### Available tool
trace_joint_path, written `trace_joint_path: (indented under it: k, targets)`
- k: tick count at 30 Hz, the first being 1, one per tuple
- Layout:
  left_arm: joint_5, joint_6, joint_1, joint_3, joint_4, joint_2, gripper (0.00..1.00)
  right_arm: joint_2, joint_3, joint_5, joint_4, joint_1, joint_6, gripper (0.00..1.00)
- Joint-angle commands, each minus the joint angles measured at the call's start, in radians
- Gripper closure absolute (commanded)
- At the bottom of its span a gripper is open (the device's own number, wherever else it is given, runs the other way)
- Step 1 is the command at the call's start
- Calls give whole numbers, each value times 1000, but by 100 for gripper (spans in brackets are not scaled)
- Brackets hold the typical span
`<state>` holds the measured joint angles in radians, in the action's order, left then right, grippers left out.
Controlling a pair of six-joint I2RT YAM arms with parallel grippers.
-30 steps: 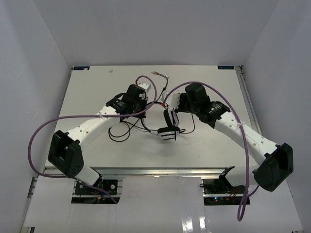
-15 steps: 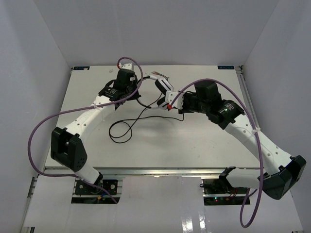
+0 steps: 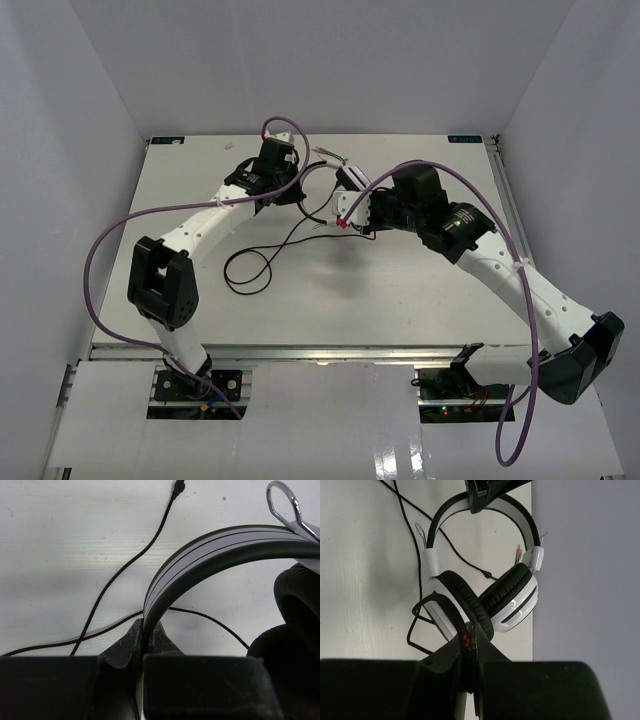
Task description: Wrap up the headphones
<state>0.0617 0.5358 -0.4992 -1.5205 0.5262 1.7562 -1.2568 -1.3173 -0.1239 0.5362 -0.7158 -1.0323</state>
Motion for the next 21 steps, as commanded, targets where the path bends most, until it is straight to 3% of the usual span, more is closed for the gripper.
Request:
trace_joint_path:
  k: [1,4,8,17,21]
  targets:
    - [5,33,-1,-115,-31,-11,100,25,42,-79,56,-21,-82,92]
    - [33,66,-1,-151,-23,9,100,40,73,-139,95,-46,-83,92]
    - [-1,104,-1,-199,-23,49,100,36,89,-92,48,-60,-41,92]
    - [-12,-27,-4,-102,-23,33,100,21,88,328,-194,-42,9,91]
    - [0,-84,-4,-37,-27,3,100,14,104,384,-230,-24,-21,89]
